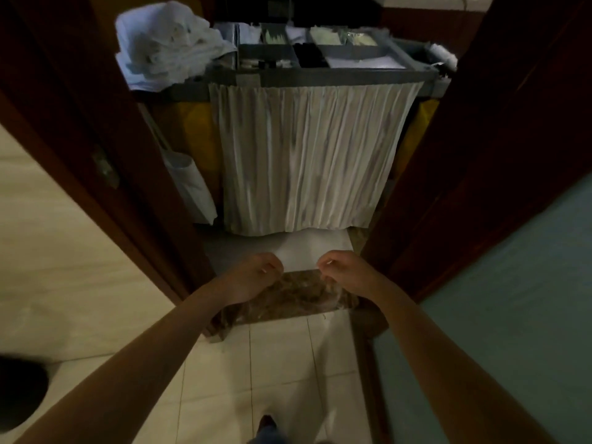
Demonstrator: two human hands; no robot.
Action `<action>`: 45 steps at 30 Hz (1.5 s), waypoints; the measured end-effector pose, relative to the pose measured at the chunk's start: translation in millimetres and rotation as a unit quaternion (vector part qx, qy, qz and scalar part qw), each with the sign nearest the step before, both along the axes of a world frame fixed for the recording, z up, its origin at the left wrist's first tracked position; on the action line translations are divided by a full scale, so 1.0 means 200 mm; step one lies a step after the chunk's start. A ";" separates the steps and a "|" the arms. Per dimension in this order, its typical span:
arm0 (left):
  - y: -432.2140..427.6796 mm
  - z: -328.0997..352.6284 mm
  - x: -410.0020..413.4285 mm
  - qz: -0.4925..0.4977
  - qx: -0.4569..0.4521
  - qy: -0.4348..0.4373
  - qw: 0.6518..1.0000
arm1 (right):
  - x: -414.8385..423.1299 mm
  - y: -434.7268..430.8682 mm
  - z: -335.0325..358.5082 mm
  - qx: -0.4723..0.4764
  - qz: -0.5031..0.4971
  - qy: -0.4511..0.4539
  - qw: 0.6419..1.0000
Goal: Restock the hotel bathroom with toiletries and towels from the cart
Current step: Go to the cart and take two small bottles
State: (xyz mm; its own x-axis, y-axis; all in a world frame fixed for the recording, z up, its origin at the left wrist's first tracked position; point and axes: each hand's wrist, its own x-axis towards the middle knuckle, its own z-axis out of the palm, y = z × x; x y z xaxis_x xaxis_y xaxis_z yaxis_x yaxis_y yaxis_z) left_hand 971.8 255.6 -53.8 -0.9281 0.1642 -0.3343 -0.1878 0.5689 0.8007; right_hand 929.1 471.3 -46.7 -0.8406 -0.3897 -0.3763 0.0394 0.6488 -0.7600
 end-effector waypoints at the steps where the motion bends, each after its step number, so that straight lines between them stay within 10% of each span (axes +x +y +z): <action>1: -0.01 0.00 -0.04 -0.005 0.001 -0.002 1.000 | -0.04 -0.02 0.01 0.003 -0.002 -0.003 1.000; 45: -0.46 0.13 -2.48 -0.031 -0.073 0.046 0.996 | -2.51 -0.52 0.11 0.022 0.015 -0.016 1.000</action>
